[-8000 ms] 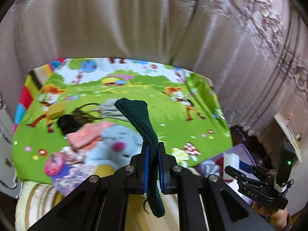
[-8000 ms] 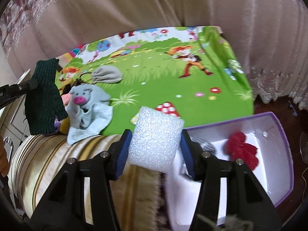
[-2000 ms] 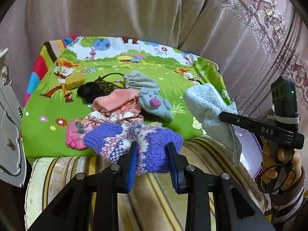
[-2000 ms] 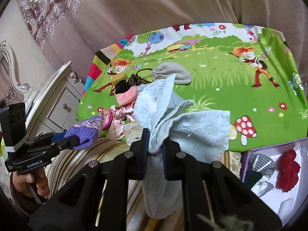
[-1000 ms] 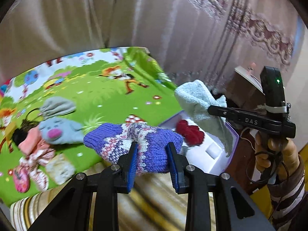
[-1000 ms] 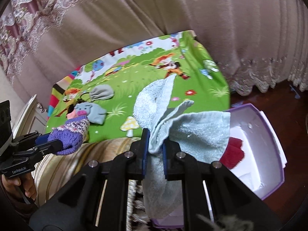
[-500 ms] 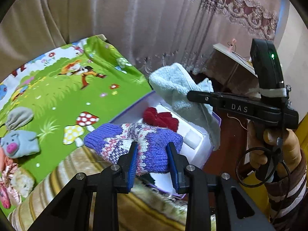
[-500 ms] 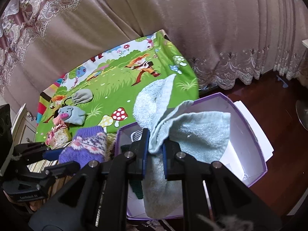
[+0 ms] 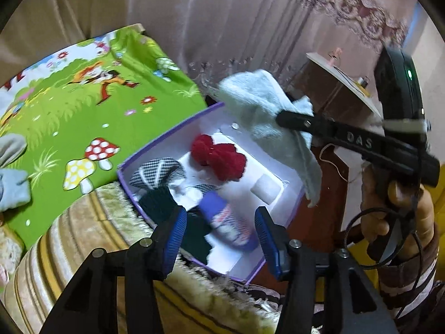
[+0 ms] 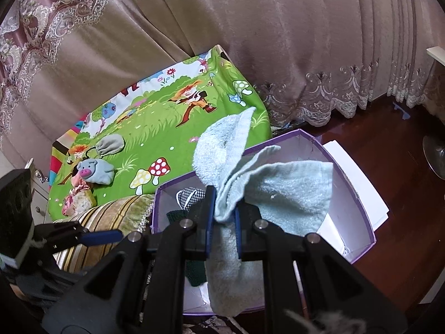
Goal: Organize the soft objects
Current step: 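Carry the towel and purple knitted sock into the box and open both tools, then move both open tools back over the pile of soft items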
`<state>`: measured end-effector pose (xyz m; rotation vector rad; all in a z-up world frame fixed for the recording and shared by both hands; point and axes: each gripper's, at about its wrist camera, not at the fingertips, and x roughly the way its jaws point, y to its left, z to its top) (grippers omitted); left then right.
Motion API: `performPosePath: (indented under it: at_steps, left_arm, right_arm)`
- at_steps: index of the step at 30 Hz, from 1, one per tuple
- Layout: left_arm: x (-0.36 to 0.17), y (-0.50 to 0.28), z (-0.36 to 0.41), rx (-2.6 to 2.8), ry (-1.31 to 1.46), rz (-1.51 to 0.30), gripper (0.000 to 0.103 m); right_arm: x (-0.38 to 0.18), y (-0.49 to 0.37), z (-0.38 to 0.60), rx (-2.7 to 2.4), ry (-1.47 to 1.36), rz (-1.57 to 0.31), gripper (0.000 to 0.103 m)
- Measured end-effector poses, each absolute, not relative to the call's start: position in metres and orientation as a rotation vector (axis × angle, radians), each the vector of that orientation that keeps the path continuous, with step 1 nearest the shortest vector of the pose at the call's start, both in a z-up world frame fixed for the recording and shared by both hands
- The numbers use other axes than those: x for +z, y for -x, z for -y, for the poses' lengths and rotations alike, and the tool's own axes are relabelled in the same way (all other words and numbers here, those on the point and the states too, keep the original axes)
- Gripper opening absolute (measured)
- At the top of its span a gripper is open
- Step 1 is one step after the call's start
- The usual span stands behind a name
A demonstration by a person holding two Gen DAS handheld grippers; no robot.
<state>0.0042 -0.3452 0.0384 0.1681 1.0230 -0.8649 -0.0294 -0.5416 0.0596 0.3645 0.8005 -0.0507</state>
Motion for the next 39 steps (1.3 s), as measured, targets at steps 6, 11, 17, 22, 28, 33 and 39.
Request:
performPosePath:
  at_steps: [6,11,17,22,28,33,39]
  left_arm:
    - [0.042,-0.014,0.326,-0.825,-0.118,-1.025,0.052]
    - [0.044,-0.016,0.319,-0.814,-0.099,-1.02,0.052]
    - [0.043,-0.019,0.311,-0.803,-0.084,-1.022,0.052]
    - [0.043,-0.019,0.304,-0.797,-0.07,-1.022,0.052]
    - [0.045,-0.021,0.285,-0.763,-0.048,-1.005,0.052]
    - [0.046,-0.028,0.257,-0.712,-0.01,-0.995,0.053]
    - [0.047,-0.037,0.214,-0.633,0.055,-0.983,0.052]
  right_arm:
    - [0.055,0.028,0.537,-0.033,-0.354,-0.824,0.016]
    - [0.052,0.026,0.537,-0.042,-0.351,-0.844,0.024]
    - [0.055,0.028,0.54,-0.067,-0.349,-0.836,0.048]
    - [0.058,0.026,0.535,-0.057,-0.344,-0.836,0.049]
    - [0.063,0.02,0.518,-0.009,-0.332,-0.83,0.049]
    - [0.069,0.01,0.489,0.059,-0.292,-0.832,0.049]
    - [0.073,-0.005,0.45,0.126,-0.224,-0.847,0.049]
